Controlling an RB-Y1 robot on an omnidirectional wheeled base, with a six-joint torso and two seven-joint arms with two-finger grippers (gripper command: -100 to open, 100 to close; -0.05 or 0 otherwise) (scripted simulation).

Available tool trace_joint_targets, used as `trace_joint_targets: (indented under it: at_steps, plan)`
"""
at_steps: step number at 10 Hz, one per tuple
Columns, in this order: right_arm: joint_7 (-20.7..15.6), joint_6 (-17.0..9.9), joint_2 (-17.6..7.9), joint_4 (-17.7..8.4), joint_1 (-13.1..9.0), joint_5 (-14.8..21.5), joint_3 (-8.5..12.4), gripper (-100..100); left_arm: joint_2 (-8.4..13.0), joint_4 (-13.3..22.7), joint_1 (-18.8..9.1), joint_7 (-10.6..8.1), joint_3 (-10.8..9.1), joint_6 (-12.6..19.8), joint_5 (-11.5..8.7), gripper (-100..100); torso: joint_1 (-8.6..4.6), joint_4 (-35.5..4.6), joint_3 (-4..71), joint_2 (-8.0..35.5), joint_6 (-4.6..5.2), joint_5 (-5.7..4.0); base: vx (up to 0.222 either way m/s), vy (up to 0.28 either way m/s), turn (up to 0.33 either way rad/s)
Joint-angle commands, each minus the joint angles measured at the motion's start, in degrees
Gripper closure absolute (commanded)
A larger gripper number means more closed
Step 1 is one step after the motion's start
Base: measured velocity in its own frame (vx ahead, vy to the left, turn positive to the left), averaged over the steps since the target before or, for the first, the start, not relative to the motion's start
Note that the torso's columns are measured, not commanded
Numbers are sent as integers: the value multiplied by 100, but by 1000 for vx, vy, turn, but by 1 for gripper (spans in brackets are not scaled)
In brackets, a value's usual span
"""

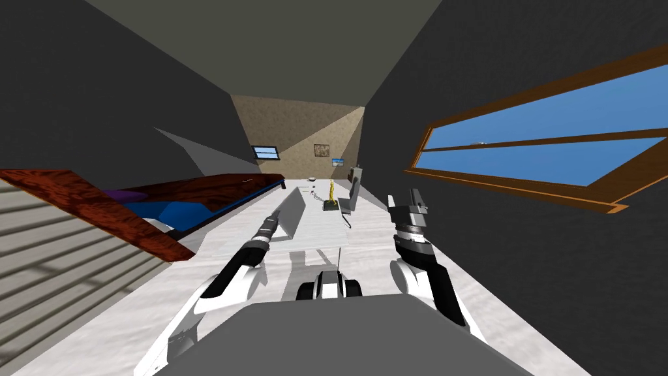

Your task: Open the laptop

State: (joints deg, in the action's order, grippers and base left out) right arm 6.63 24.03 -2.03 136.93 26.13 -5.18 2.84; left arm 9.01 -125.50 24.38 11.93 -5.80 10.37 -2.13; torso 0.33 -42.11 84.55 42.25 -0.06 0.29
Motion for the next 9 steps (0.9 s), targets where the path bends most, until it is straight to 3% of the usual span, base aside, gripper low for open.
trace_joint_targets:
  at_steps: [1,3,4,5,9]
  plan:
    - [0,0,0,0,0,0,0,0,-142,-35,38,-258,43,133,-247,100,-17,3,5,-7,-1,-8,-9,95,33]
    - [0,0,0,0,0,0,0,0,-302,-108,41,-513,89,255,-506,100,-27,-9,9,-8,7,-22,3,130,30]
    - [0,0,0,0,1,0,0,0,-230,-91,45,-396,65,208,-411,100,-20,-16,9,-6,6,-24,8,72,4]
    - [0,0,1,0,1,0,-1,0,-373,92,-21,-604,108,173,-586,100,-51,-21,4,4,8,-34,-21,97,23]
    - [0,0,0,0,0,0,0,0,-714,551,-202,-1051,209,33,-984,100,-22,-22,-6,13,7,-22,-21,142,10]
